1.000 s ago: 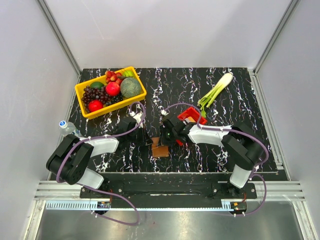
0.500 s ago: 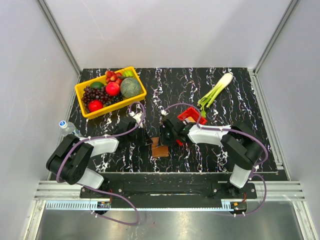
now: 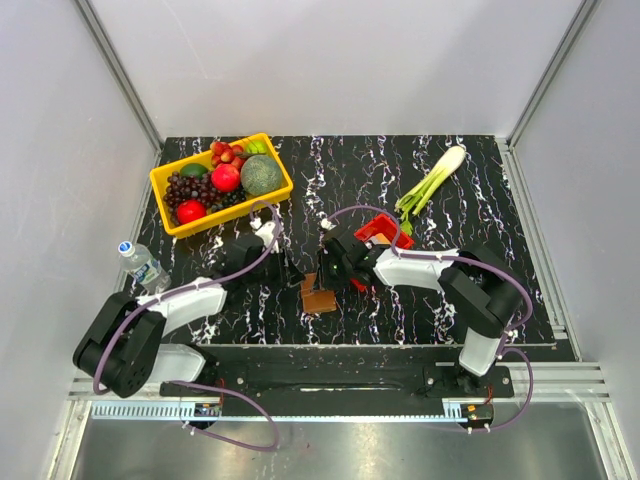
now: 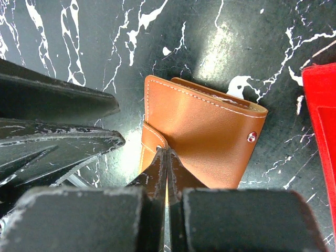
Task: Put the credit cards into the card holder
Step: Close the card holder at the center of the board.
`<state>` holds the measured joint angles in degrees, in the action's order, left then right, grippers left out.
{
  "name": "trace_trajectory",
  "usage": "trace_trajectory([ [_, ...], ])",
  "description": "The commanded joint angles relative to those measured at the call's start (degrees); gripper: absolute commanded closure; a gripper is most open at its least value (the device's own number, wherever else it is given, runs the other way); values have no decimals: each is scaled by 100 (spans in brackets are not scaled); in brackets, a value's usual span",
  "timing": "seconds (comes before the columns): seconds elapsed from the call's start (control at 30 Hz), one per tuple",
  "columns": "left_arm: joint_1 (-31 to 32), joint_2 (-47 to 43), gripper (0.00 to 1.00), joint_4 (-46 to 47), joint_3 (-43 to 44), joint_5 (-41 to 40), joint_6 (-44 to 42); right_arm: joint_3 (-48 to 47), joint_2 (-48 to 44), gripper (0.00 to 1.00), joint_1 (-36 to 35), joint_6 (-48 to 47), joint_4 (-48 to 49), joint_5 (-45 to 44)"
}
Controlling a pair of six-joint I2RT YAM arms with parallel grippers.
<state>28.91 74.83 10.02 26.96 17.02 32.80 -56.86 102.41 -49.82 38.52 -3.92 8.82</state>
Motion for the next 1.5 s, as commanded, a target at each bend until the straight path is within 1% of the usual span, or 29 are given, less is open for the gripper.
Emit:
trace_trajectory([
  [0.0, -25, -135, 68, 342, -165, 249, -72, 105, 288, 100, 25, -99, -372, -521],
  [0.07, -25, -74, 70, 518, -296, 416, -37, 105, 306, 100, 17, -99, -381, -539],
  [0.13, -34, -12, 73, 711, -393, 548, 16, 105, 358, 100, 16, -108, -390, -539],
  [0.27, 18, 146, 76, 1019, -560, 777, 51, 123, 385, 100, 17, -117, -425, -618],
  [0.5, 89, 243, 79, 1142, -560, 672, 86, 123, 385, 100, 16, -135, -434, -609],
  [0.77, 185, 498, 87, 1142, -341, 566, 130, 167, 385, 100, 25, -135, -451, -609],
  [0.9, 282, 585, 89, 1212, -253, 548, 166, 167, 402, 100, 16, -135, -443, -592],
  [0.93, 317, 603, 92, 1274, -253, 548, 209, 167, 411, 100, 16, -143, -434, -592],
  [1.03, 379, 682, 94, 1266, -209, 470, 271, 175, 402, 100, 25, -143, -451, -583],
  [1.1, 405, 779, 100, 1248, -165, 452, 271, 175, 394, 100, 25, -143, -443, -601],
  [1.47, 915, 1245, 100, 852, 46, -102, 139, 202, 473, 100, 25, -108, -583, -688],
])
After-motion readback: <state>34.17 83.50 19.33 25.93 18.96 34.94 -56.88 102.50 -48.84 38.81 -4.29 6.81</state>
